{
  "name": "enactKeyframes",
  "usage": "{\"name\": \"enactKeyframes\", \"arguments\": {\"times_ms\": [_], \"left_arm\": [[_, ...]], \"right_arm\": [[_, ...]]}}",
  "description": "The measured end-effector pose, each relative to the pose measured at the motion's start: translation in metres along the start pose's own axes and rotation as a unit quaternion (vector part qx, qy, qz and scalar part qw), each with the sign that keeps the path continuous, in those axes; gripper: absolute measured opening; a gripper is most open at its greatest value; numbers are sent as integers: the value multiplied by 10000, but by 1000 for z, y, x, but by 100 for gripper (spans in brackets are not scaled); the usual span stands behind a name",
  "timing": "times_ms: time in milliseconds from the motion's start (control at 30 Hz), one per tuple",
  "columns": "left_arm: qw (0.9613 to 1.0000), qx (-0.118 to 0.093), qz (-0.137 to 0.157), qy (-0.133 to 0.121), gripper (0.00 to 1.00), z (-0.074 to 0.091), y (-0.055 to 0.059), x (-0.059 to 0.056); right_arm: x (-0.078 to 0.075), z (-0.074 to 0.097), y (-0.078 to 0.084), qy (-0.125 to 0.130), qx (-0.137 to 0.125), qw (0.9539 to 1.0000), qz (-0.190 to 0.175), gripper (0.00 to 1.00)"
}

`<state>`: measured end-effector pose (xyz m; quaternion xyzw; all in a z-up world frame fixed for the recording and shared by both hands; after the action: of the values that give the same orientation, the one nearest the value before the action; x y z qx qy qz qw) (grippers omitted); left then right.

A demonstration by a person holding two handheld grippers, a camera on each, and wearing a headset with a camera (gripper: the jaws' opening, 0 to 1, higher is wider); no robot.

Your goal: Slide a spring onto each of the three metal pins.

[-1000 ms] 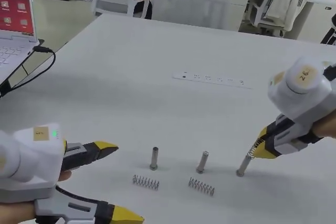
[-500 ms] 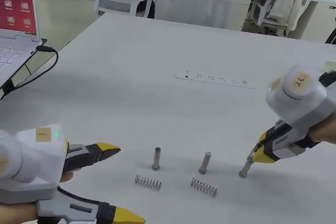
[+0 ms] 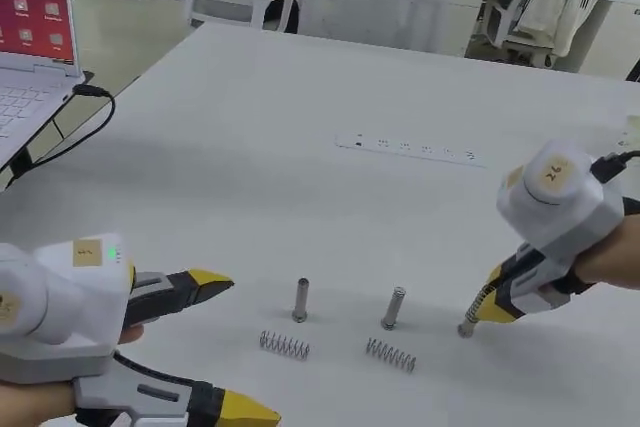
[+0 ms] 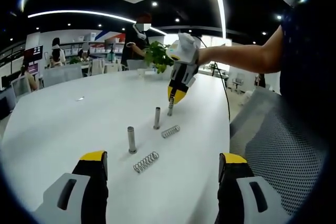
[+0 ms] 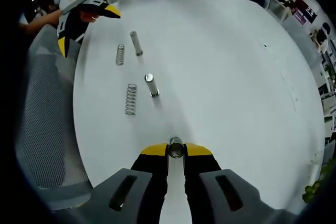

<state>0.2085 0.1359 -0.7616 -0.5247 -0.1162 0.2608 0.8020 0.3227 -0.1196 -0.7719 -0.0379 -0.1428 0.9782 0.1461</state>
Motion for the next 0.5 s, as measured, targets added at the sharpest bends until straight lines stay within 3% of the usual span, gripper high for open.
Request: {"name": "enactKeyframes", "arguments": {"times_ms": [500], "left_arm": [[10000, -8, 23, -20, 83, 1, 0, -1]], "right_arm": [[3, -15, 6, -83, 118, 9999, -36, 9]]}}
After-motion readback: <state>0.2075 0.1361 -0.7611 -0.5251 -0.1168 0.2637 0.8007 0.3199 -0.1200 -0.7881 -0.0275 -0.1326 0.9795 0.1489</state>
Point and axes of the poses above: the centre of the closed fingertips' face, and the gripper's own axes: z roughly backward along the fingers, x roughly to its left, y roughly out of its underside, the point moved 5 cm from there along z, roughly backward along the fingers, and after that the axes turned 4 degrees about x, right-handed, at the moved point
